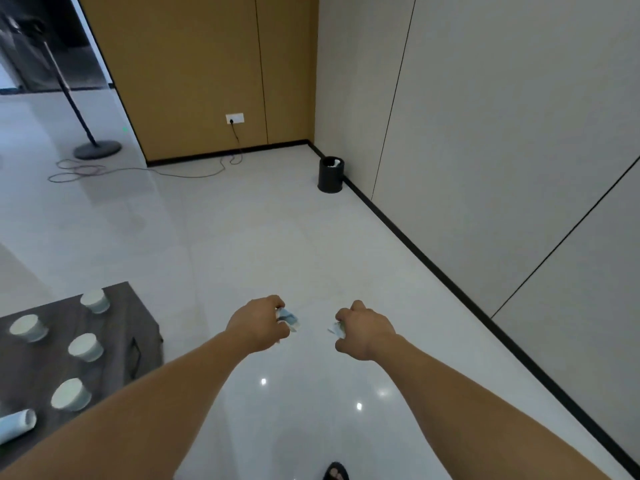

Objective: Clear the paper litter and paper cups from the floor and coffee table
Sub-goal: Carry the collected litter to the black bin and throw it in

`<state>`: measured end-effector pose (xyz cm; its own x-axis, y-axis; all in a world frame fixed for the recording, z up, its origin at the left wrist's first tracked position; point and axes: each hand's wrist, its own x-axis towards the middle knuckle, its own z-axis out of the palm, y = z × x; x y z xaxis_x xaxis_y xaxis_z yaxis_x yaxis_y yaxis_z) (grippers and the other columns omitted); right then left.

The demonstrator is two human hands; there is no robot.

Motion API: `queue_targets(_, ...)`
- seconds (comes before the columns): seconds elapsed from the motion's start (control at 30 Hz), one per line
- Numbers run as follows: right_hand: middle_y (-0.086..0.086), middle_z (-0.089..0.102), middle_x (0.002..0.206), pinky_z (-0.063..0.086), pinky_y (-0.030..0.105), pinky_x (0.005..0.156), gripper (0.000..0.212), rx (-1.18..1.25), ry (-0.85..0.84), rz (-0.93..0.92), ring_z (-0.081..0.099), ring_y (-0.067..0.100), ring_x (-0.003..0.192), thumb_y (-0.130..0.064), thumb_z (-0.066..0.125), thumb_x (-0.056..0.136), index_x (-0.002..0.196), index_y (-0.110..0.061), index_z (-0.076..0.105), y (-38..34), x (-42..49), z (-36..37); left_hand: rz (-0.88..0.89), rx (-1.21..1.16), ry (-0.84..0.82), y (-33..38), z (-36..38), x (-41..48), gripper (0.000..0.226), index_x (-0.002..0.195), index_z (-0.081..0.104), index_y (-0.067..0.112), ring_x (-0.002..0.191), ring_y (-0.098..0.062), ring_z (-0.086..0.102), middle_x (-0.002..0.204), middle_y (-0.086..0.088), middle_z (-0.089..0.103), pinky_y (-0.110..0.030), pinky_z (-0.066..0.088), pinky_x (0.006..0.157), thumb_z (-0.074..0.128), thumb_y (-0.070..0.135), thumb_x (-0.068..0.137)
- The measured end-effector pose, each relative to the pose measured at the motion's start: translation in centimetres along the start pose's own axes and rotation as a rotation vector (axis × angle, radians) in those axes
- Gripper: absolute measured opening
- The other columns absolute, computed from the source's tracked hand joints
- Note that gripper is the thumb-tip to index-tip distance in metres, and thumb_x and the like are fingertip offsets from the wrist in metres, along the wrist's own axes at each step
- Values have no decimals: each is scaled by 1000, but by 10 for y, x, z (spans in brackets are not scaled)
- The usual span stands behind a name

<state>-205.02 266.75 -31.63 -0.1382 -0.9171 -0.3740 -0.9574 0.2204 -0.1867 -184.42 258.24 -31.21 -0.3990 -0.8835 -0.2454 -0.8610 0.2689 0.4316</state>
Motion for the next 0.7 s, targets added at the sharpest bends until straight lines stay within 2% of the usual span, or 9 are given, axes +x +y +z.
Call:
queue_targets(0.13,8,41,130,46,36,89,59,-10,18,-37,53,29,113,-34,60,85,140,-21,43,21,78,-49,-25,-21,54,21,-24,78,51,125,54,28,77,-10,60,100,8,63,-22,42,59,61,36,75)
queue_targets(0.37,7,41,131,47,36,88,60,-35,-17,-94,53,28,112,-35,60,84,140,-21,43,54,201,-94,-75,-36,13,39,-34,206,52,127,52,28,79,-12,58,110,4,64,-23,41,62,61,35,76)
queue_targets(0.43,7,41,131,47,36,88,59,-40,-13,-88,53,28,112,-34,60,85,140,-21,43,68,245,-110,-84,-34,2,40,-38,252,52,127,52,28,77,-10,58,108,5,63,-21,40,59,61,34,76)
queue_targets(0.6,6,41,129,47,35,86,58,-49,10,-50,53,27,110,-35,60,85,139,-21,44,104,348,-169,-74,-73,-3,62,-65,381,49,126,52,29,59,7,52,91,12,55,-17,36,50,61,33,77)
queue_targets(0.7,6,41,129,47,35,86,59,-56,35,-11,53,26,110,-34,60,85,139,-21,43,131,401,-209,-18,-93,-34,91,-78,455,50,125,53,29,61,5,56,90,12,57,-17,37,51,62,33,76)
